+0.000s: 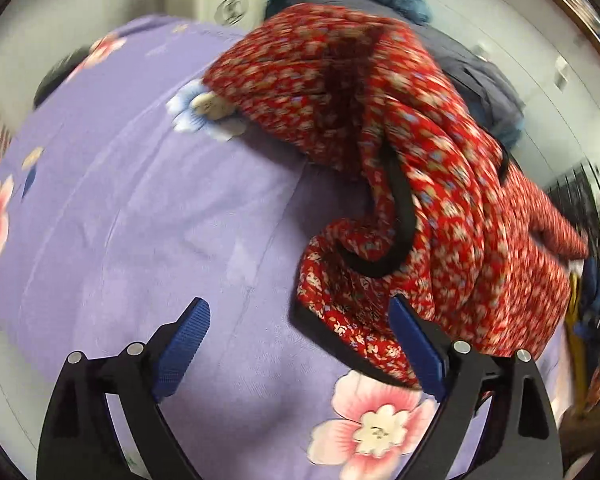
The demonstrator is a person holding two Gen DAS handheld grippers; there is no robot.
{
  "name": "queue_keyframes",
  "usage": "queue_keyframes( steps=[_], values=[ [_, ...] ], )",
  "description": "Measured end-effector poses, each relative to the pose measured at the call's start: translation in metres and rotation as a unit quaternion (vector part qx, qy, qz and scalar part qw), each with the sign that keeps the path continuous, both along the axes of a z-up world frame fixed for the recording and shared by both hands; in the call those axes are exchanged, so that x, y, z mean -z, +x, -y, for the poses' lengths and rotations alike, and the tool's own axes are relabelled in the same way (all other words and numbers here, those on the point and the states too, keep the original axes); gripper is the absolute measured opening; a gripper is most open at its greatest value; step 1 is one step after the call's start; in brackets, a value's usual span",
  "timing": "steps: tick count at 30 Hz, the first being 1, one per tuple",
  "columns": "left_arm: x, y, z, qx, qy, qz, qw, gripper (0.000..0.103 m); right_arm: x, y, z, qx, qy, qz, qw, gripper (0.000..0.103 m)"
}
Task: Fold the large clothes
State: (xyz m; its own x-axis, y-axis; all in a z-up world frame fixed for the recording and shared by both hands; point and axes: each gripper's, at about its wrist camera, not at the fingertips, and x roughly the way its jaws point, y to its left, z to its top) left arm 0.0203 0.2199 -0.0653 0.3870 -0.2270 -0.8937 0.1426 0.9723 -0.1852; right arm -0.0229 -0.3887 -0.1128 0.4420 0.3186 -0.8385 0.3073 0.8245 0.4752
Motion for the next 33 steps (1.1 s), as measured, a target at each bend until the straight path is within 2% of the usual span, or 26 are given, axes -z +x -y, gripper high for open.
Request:
queue_keyframes(
  steps=[2, 4, 6, 8, 9, 13, 14, 15, 16, 18, 19, 20, 21, 23, 25, 27, 29, 32, 33],
  values=[
    [-0.004, 0.006, 0.012, 0.035, 0.016, 0.031, 0.9988, 0.089, -0.003, 0.010, -0.009, -0.042, -0.014, 0.015, 0.999, 0.088],
    [-0.006, 0.010, 0.026, 0.089, 0.029, 0.067, 0.9934, 0.090, 0.003, 0.025, -0.023, -0.082, -0.021, 0.023, 0.996, 0.088],
    [-0.002, 0.017, 0.043, 0.135, 0.046, 0.084, 0.9861, 0.093, 0.009, 0.044, -0.040, -0.137, -0.050, 0.008, 0.989, 0.088],
    [0.007, 0.027, 0.062, 0.184, 0.069, 0.085, 0.9767, 0.093, 0.021, 0.060, -0.051, -0.185, -0.075, -0.013, 0.980, 0.088],
    [0.013, 0.032, 0.071, 0.206, 0.076, 0.080, 0.9723, 0.093, 0.026, 0.062, -0.053, -0.198, -0.071, -0.021, 0.977, 0.088],
    [0.030, 0.042, 0.098, 0.239, 0.055, 0.062, 0.9676, 0.093, 0.049, 0.069, -0.070, -0.214, -0.081, -0.047, 0.972, 0.088],
    [0.033, 0.042, 0.104, 0.241, 0.052, 0.058, 0.9675, 0.091, 0.051, 0.068, -0.074, -0.216, -0.085, -0.049, 0.972, 0.081],
    [0.037, 0.041, 0.112, 0.242, 0.050, 0.051, 0.9675, 0.088, 0.055, 0.066, -0.079, -0.211, -0.088, -0.055, 0.972, 0.064],
    [0.038, 0.038, 0.118, 0.237, 0.058, 0.053, 0.9682, 0.085, 0.057, 0.063, -0.081, -0.203, -0.086, -0.061, 0.974, 0.055],
    [0.041, 0.035, 0.127, 0.236, 0.063, 0.048, 0.9684, 0.060, 0.058, 0.056, -0.083, -0.186, -0.069, -0.064, 0.978, 0.036],
    [0.039, 0.034, 0.131, 0.236, 0.067, 0.038, 0.9686, 0.055, 0.054, 0.051, -0.084, -0.177, -0.052, -0.061, 0.981, 0.033],
    [0.036, 0.034, 0.132, 0.236, 0.070, 0.032, 0.9688, 0.040, 0.049, 0.048, -0.083, -0.170, -0.040, -0.058, 0.983, 0.030],
    [0.029, 0.033, 0.132, 0.237, 0.070, 0.021, 0.9687, 0.032, 0.038, 0.043, -0.083, -0.158, -0.015, -0.049, 0.986, 0.029],
    [0.003, 0.030, 0.126, 0.241, 0.051, 0.000, 0.9692, 0.025, 0.009, 0.031, -0.083, -0.152, 0.036, -0.018, 0.988, 0.027],
    [-0.026, 0.018, 0.120, 0.261, 0.031, 0.008, 0.9649, 0.023, -0.018, 0.019, -0.084, -0.150, 0.067, 0.001, 0.986, 0.026],
    [-0.064, -0.001, 0.116, 0.294, 0.035, 0.022, 0.9549, 0.023, -0.045, 0.004, -0.081, -0.139, 0.100, 0.015, 0.985, 0.026],
    [-0.092, -0.018, 0.107, 0.306, 0.038, 0.021, 0.9510, 0.023, -0.064, -0.007, -0.077, -0.134, 0.127, 0.030, 0.982, 0.026],
    [-0.108, -0.033, 0.095, 0.301, 0.006, -0.009, 0.9534, 0.023, -0.080, -0.024, -0.078, -0.140, 0.155, 0.033, 0.977, 0.026],
    [-0.104, -0.039, 0.086, 0.295, -0.013, -0.044, 0.9542, 0.023, -0.080, -0.032, -0.080, -0.149, 0.153, 0.025, 0.977, 0.026]
  ],
)
